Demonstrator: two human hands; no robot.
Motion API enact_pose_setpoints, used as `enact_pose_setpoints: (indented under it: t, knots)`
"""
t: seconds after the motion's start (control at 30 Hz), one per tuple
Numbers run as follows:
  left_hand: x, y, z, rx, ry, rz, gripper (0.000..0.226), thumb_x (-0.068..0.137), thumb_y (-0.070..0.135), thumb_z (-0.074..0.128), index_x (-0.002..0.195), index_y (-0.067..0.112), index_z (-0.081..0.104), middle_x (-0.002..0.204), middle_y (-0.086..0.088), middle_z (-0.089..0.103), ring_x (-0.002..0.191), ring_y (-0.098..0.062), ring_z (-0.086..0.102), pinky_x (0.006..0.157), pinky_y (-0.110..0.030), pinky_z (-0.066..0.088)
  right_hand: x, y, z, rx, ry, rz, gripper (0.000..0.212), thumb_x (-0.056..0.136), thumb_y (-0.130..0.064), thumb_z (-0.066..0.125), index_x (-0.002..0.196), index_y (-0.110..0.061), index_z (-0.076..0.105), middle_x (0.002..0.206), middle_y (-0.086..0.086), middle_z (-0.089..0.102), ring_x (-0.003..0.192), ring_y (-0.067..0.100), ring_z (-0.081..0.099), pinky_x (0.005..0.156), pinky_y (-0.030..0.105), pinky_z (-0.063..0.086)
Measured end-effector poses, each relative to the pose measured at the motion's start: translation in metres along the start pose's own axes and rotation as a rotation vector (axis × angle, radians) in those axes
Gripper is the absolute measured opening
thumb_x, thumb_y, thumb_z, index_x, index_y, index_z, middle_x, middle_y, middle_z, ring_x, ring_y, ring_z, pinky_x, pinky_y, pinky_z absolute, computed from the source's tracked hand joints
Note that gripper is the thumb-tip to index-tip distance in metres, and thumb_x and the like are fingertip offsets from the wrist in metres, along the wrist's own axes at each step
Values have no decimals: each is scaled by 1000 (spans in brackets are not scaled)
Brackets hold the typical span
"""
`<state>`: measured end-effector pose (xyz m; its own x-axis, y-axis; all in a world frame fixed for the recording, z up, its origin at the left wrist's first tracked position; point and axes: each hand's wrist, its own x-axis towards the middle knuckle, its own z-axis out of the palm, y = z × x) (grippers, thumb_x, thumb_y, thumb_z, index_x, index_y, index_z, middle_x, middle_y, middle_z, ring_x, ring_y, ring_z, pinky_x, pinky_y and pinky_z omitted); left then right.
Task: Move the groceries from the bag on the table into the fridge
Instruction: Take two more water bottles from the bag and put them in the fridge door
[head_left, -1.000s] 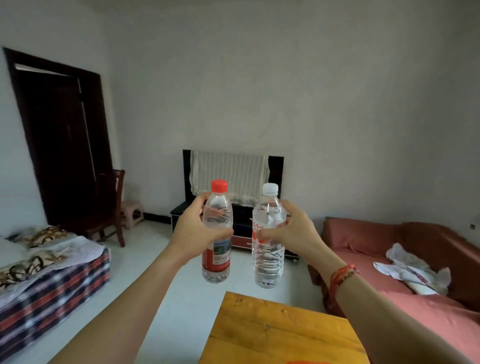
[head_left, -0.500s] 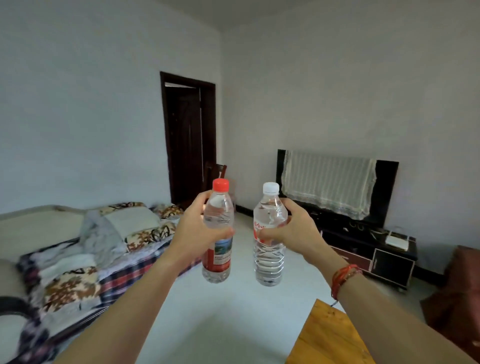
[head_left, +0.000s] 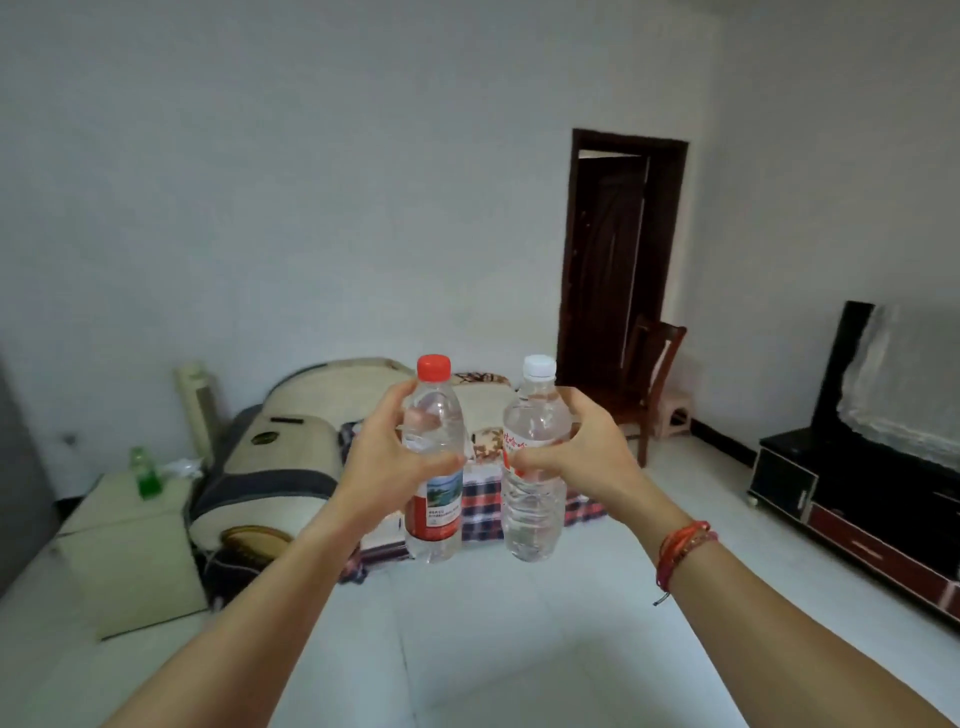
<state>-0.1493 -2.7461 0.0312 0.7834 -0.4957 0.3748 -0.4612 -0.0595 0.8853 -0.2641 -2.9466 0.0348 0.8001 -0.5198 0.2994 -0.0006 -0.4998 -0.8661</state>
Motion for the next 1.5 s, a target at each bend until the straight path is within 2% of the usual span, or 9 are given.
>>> enact_pose_setpoints:
  t: [0.13,0.27,0.37,0.47,0.67,0.83,0.93,1.17,1.5]
  knots:
    - [-14,-8,-34,46,179,-45,84,63,3,88,132,34,51,106,1,72,89,-14,73,77,-38,60,22,-9,41,46,-158,-73,64,52,-26,93,104,-44,61,98,-14,75,91,7,72,84,35,60]
    - [-40,-8,-64,86,368,-96,81,59,6,89,117,50,54,104,2,72,92,-17,72,81,-45,59,31,-27,76,98,-347,-152,62,59,-19,92,107,-40,58,102,-14,73,93,7,72,84,33,59]
    - [-71,-6,-86,108,470,-144,86,53,14,87,130,33,52,107,-3,72,94,-21,72,84,-51,58,28,-41,110,132,-474,-205,66,55,-26,93,111,-37,60,104,-12,73,95,10,71,86,39,59]
    - [-109,-2,-109,155,590,-172,81,53,9,88,125,28,55,105,-7,73,92,-23,73,83,-51,59,15,-59,143,171,-581,-256,77,50,-34,92,119,-38,58,111,-10,71,102,13,69,89,41,58]
    - [-187,25,-159,254,792,-215,75,62,-6,85,119,33,55,104,-6,70,88,-17,73,70,-30,59,-30,-107,210,235,-766,-349,71,50,-27,93,113,-34,63,102,-6,75,95,14,72,88,44,60]
    - [-251,43,-204,347,937,-252,79,61,2,88,119,43,53,106,5,69,92,-12,70,71,-27,57,-77,-153,258,302,-876,-411,66,56,-18,93,111,-35,62,100,-9,74,92,10,71,80,31,58]
    - [-282,49,-223,383,1003,-268,79,63,4,88,115,49,49,107,9,67,93,-11,68,72,-29,56,-101,-170,281,312,-927,-441,60,54,-18,92,102,-38,63,91,-11,76,85,8,73,75,29,59]
    - [-323,55,-256,412,1041,-269,85,65,6,88,132,36,46,114,4,65,100,-17,67,82,-41,58,-143,-194,324,320,-977,-463,63,47,-28,91,103,-37,65,90,-13,76,86,11,74,83,44,62]
    - [-352,49,-291,394,1033,-243,81,66,6,86,133,31,48,120,-3,64,107,-24,65,89,-53,55,-169,-214,345,306,-983,-501,61,56,-21,92,106,-36,61,98,-8,73,92,12,71,85,43,61]
